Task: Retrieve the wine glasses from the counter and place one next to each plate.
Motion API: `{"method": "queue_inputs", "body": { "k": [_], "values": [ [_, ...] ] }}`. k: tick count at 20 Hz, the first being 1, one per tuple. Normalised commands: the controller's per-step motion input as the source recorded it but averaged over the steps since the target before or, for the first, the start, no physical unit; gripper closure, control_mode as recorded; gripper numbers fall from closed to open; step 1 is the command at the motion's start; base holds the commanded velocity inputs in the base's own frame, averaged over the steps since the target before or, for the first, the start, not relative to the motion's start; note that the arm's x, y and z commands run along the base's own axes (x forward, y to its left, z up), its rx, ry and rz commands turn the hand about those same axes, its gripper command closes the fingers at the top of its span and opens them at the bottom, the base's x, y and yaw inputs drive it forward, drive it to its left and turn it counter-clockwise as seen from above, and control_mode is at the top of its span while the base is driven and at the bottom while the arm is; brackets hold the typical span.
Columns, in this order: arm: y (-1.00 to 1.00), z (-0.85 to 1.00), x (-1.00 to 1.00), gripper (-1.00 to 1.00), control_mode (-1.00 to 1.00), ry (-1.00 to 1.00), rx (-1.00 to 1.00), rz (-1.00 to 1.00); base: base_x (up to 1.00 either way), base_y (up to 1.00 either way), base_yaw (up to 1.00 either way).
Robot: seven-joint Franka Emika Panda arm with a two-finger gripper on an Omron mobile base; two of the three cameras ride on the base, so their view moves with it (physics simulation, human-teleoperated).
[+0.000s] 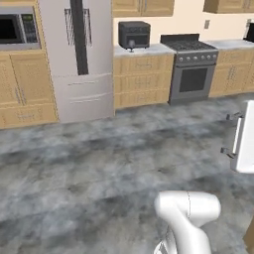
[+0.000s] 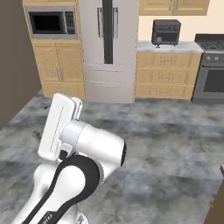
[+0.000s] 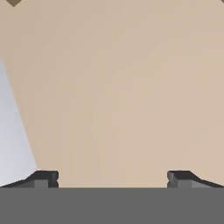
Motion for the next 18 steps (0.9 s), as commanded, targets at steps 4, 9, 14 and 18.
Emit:
{"method": "queue_inputs", "body": {
  "k": [4, 9, 14, 18],
  "values": [
    [0.00, 0.00, 0.00, -1.00, 1.00, 0.00, 0.00, 0.00, 1.00, -0.82, 0.01],
    [0.00, 0.00, 0.00, -1.00, 1.00, 0.00, 0.00, 0.00, 1.00, -0.73, 0.01],
    [0.00, 0.00, 0.00, -1.00, 1.00, 0.00, 0.00, 0.00, 1.00, -0.30, 0.00],
    [0.00, 0.00, 0.00, -1.00, 1.00, 0.00, 0.00, 0.00, 1.00, 0.34, -0.04]
  ]
}}
